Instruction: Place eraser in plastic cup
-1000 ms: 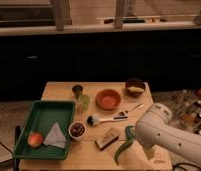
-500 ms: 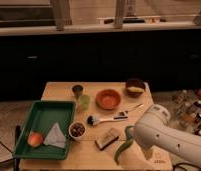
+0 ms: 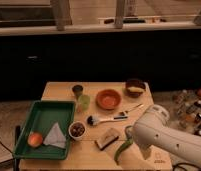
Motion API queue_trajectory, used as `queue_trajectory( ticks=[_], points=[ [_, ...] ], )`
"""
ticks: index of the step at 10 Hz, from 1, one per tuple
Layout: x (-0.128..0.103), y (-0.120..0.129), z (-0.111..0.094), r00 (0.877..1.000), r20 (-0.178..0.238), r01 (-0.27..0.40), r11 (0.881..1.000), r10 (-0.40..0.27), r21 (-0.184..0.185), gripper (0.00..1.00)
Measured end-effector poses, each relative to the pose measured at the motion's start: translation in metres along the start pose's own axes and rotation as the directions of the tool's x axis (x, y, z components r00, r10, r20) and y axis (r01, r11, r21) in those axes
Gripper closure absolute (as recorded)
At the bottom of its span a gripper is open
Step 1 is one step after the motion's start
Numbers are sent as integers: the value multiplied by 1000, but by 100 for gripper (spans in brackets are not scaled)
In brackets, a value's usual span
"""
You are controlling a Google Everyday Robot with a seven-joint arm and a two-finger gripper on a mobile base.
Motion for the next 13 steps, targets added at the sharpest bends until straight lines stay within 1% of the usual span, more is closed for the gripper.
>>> queue_trajectory(
  ticks=[1,3,6,10,11,13],
  points=[
    [-7,-7,1,1000,20,13,1000,-13,5,20],
    [-17,-20,3,998,43,36,999,-37,15,20],
    [-29,-39,11,996,72,49,998,-51,26,20],
    [-38,-66,23,993,109,41,998,-45,41,20],
    [-44,-81,27,991,126,40,998,-45,47,20],
    [-46,-93,33,989,147,25,999,-31,47,20]
  ],
)
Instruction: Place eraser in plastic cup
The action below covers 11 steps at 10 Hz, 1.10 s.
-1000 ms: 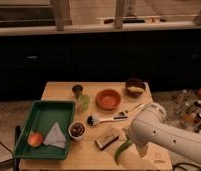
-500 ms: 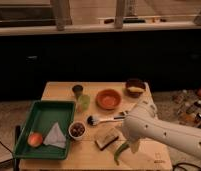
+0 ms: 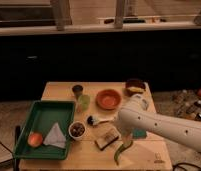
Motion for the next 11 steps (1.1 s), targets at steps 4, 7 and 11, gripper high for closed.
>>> queue_trajectory(
  ticks=[4,7,11],
  points=[
    [-5,-10,13,998,42,-41,999,41,9,20],
    [-10,-14,29,995,76,-69,998,68,10,20],
    [-18,-20,54,989,122,-80,997,81,-9,20]
  ],
)
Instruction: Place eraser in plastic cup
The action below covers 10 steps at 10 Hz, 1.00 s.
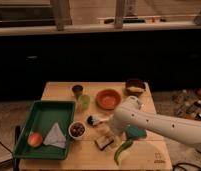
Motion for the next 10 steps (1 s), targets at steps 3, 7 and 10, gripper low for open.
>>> queue_trajectory(
  ticks=[3,7,10],
  points=[
    [1,-1,17,1000,20,-4,1000,5,-22,20],
    [3,1,28,1000,30,-9,999,10,-48,56],
    [3,1,29,999,34,-8,998,10,-55,84]
  ],
)
